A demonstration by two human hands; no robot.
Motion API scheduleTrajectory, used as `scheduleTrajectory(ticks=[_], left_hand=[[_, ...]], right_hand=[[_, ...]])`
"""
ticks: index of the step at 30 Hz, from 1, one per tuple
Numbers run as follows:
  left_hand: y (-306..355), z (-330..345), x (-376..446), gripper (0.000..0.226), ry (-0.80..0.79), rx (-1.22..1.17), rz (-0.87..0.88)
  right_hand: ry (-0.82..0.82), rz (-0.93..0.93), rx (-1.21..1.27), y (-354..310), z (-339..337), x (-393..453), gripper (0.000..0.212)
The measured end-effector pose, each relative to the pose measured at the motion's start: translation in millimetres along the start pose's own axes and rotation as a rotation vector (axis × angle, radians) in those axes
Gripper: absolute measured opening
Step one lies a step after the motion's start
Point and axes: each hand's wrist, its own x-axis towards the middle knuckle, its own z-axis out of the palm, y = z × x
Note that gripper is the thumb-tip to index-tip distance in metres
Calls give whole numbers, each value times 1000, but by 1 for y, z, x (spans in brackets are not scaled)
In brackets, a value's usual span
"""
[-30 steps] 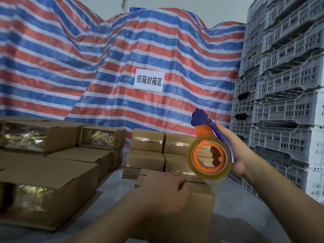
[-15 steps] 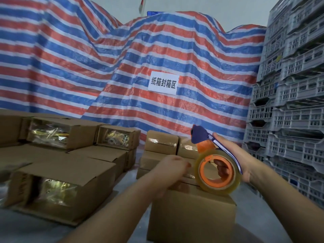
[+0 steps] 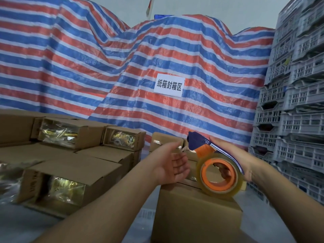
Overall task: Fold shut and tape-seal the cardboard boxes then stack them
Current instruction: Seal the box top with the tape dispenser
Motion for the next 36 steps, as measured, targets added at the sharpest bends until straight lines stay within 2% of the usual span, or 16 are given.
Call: scheduleTrajectory(ticks=[4,7,11,14,18,22,28,32,34,36], left_hand=[[-1,1,1,19,-6,10,46],[-1,2,1,20,6,-55,60],[-5,8,4,12,99,-72,90],[-13,16,10,21,167,-93,175],[-25,18,14,28,186,-65,195],[-24,9,15,11,214,-2,192],[-26,11,18,13,216,149,185],[-27,9,21,15,222,62,177],[-27,9,21,17,244,16,194],[-27,11,20,15,254,-14,202]], right_hand=[[6,26,2,-3,3,-1,44],[18,1,8,-4,4,-1,45],[20,9,4,-4,4,1,43],[4,33,-6,-5,1,3,43],[-92,118,-93,-12,5,7,47],[-101,184,-176,-22,6,8,64],[-130,362,-275,-37,-13,-2,67],[-141,420,-322,-40,-18,-5,60],[-132,448,-336,-46,-24,-8,72],[-129,442,-332,-51,-29,-10,98]])
